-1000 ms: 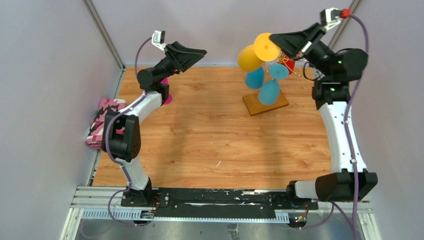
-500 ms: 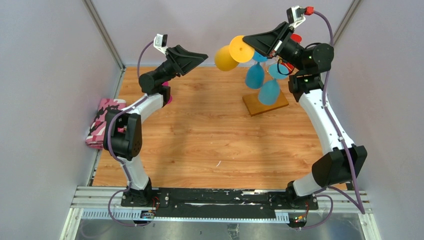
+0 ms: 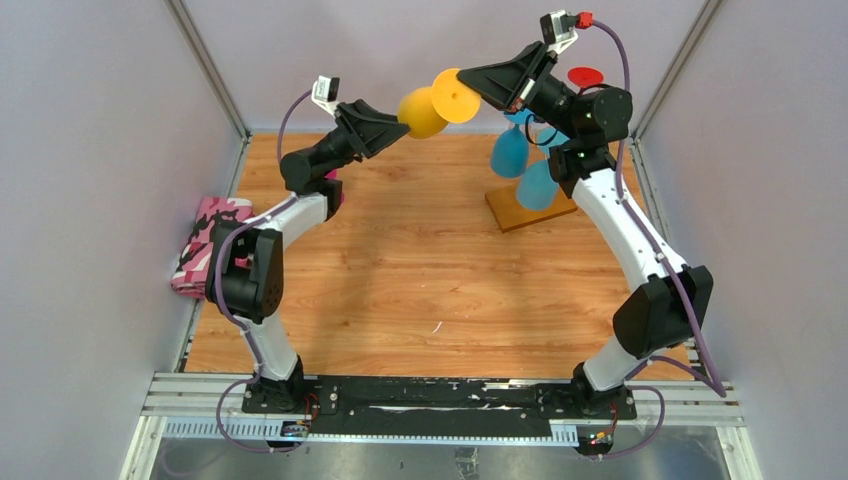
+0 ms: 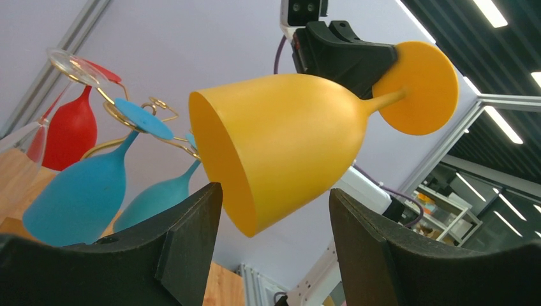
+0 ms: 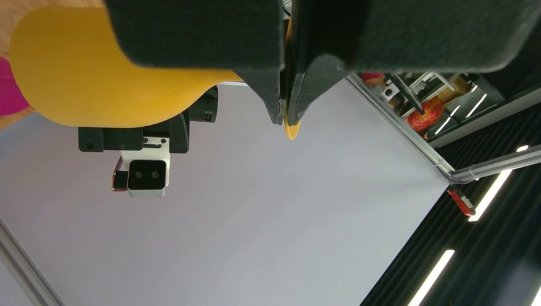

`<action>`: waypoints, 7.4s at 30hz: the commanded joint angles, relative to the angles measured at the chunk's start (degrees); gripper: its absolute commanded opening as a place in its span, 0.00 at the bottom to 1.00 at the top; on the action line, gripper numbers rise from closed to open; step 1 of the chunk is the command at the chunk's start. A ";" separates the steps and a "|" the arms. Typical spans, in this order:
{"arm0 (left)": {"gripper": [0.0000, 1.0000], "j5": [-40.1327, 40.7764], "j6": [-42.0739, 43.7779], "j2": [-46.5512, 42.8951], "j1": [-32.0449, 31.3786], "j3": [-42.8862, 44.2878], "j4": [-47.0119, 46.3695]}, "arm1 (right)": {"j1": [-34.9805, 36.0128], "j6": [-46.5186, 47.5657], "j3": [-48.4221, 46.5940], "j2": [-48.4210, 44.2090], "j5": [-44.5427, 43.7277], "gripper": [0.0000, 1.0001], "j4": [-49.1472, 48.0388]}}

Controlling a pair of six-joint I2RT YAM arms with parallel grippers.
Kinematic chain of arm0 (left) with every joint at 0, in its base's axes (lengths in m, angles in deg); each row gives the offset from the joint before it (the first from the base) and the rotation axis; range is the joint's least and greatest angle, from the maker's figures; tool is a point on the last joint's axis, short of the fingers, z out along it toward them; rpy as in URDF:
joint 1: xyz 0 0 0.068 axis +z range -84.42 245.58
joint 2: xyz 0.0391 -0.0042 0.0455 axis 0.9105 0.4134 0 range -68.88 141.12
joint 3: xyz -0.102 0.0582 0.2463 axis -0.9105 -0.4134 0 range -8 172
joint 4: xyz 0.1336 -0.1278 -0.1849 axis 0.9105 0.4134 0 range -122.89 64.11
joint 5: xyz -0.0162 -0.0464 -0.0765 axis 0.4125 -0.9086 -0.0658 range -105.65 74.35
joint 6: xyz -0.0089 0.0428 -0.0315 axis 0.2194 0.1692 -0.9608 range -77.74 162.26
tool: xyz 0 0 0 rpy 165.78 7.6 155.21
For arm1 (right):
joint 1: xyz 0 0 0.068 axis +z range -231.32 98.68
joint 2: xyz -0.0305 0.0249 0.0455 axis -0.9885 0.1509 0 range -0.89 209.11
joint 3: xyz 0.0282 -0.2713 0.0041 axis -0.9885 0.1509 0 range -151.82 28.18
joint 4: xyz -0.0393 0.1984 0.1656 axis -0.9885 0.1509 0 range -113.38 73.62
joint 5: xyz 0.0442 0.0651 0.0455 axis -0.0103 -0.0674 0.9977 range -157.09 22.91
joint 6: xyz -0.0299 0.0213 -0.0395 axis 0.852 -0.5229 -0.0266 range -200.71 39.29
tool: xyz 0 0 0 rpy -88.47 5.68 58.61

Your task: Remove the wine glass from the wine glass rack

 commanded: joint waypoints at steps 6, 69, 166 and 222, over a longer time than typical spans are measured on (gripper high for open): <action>0.64 0.77 1.56 -11.96 -0.81 -5.77 -4.40 | 1.21 -18.71 5.96 7.02 -7.20 0.00 -33.10; 0.00 66.35 67.03 -2.06 17.36 26.88 139.54 | -7.55 44.33 17.65 -34.15 -10.97 0.99 46.27; 0.55 26.90 63.37 -35.95 -0.37 4.99 89.81 | -39.18 21.39 -28.07 29.74 4.20 0.59 39.98; 0.51 25.98 63.12 -36.66 -0.37 2.30 88.67 | -38.52 20.73 -33.45 32.01 2.77 0.00 42.89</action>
